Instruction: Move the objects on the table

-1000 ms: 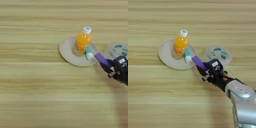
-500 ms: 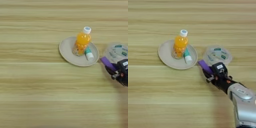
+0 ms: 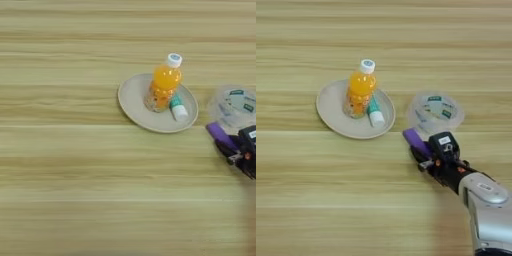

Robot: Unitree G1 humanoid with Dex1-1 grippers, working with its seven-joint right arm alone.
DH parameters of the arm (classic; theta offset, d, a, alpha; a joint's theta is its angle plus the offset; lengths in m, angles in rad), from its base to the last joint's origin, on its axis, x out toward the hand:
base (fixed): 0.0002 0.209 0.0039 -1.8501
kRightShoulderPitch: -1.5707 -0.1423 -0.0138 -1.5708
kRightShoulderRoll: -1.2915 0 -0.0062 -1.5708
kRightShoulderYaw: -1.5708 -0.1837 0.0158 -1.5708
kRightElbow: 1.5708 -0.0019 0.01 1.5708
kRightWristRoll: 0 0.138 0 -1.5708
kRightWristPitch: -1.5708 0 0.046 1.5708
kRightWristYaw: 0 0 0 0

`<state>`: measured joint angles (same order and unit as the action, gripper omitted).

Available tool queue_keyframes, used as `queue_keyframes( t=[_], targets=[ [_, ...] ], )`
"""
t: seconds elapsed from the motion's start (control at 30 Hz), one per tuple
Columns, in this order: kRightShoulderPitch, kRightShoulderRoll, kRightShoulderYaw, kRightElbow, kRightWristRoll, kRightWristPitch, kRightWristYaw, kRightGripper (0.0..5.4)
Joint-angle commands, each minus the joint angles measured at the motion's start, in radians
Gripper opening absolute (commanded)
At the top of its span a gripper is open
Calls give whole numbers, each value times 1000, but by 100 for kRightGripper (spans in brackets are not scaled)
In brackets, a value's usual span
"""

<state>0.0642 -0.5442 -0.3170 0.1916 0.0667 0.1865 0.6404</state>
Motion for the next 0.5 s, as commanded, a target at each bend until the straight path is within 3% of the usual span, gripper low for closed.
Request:
queue_keyframes(
  t=[0.03,0.5],
  targets=[
    [-60,-50,-3,-22,9,-33,-15,143],
    [-107,-42,46,71,2,-57,-15,143]
  ],
)
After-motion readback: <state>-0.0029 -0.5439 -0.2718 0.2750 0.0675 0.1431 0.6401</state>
